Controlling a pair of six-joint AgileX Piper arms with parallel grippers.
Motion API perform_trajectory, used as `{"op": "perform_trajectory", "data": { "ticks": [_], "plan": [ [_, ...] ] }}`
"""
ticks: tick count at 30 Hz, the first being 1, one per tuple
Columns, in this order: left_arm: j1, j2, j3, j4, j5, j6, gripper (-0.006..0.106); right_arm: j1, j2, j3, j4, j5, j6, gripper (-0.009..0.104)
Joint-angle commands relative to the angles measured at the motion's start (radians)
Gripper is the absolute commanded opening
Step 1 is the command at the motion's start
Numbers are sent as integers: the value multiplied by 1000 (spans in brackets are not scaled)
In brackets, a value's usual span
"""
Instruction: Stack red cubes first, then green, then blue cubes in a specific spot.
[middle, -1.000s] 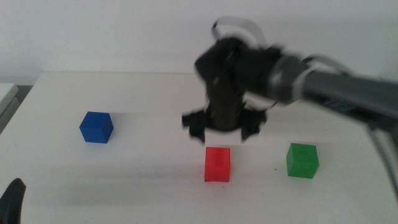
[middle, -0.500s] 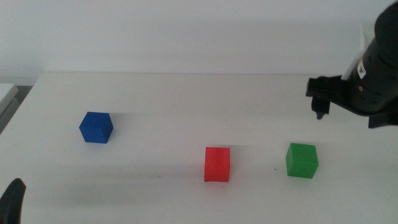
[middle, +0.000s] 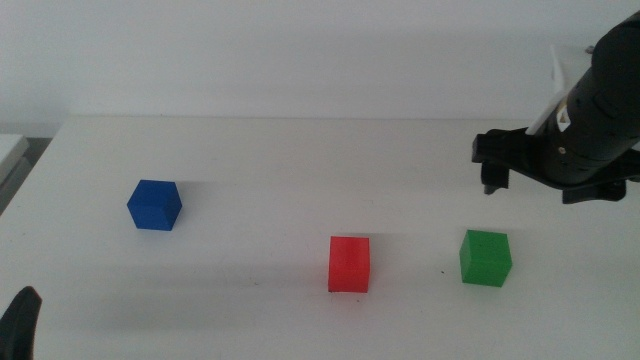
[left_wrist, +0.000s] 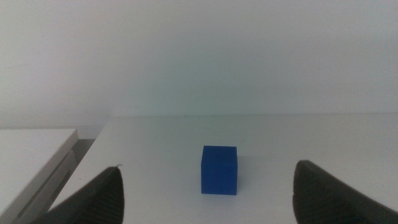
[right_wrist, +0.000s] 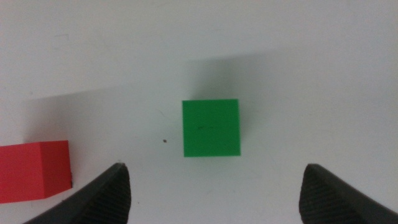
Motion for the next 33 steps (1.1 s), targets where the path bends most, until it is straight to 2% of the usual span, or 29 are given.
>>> {"op": "perform_trajectory", "data": {
  "ticks": [1,12,33],
  "plan": [
    [3,-4,1,-2,-14,0,91,6,15,4,1,-24,-21,93],
    [3,-4,1,-2,-14,0,91,-34,173,4,5,-98,-81,93],
    [3,-4,1,-2,-14,0,91,-75,362,4,40,-183,-82,93]
  ]
}}
